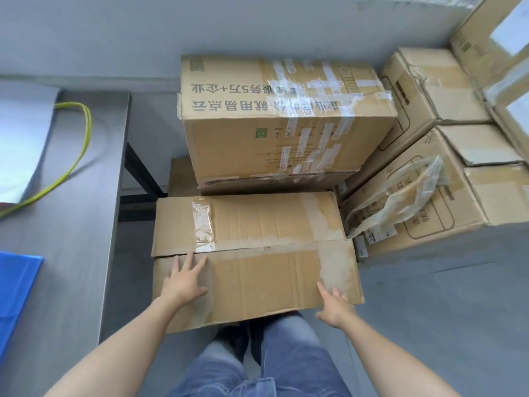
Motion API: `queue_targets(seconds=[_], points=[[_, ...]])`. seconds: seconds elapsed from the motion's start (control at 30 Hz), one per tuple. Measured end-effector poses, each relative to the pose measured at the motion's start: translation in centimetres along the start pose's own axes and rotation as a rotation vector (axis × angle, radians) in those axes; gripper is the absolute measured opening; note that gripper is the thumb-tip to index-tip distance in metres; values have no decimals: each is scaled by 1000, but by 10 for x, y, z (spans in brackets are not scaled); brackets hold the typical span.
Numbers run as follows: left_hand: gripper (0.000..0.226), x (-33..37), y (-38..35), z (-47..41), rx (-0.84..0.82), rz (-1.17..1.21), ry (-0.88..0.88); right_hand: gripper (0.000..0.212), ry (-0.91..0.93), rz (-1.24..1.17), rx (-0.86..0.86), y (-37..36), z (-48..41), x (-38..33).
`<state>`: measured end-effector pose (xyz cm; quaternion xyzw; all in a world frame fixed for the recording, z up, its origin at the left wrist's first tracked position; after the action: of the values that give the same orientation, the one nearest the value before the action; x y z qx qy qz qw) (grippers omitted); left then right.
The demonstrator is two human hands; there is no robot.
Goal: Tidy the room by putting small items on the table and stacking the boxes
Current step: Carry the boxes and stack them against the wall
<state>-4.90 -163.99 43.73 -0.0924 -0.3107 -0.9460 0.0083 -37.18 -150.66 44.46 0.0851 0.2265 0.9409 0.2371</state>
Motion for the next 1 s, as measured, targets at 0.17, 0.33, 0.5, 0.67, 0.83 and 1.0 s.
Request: queue_targets(seconds=[0.17, 0.33, 0.5, 0.67, 0.83, 1.0], points=[[74, -1, -30, 7, -96, -44, 7, 77, 35, -47, 29, 14, 2, -7], [65, 0, -38, 17, -74, 49, 29, 71, 54, -195, 111, 17, 9, -12], [61, 0, -33, 22, -3, 322, 36, 57, 69, -572, 329, 21, 29, -18], [52, 2, -27, 33, 48, 599, 33, 49, 123, -595, 469, 16, 57, -27], [40, 25, -28, 42, -1, 622, -42, 44, 49, -804, 524, -9, 77, -1], [35, 77, -23, 53, -46, 567, -179, 41, -73, -939, 552, -36, 96, 36]])
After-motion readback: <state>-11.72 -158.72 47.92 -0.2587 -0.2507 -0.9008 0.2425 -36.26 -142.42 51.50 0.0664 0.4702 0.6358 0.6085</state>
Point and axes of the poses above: each hand's wrist, its own z-axis away from the middle knuckle, its own y-axis out of the back of the hand, x = y × z, the point moved 10 cm from there along -z, towards the middle knuckle, and after that the axes turned 3 degrees about -x, right-handed, at the moved point
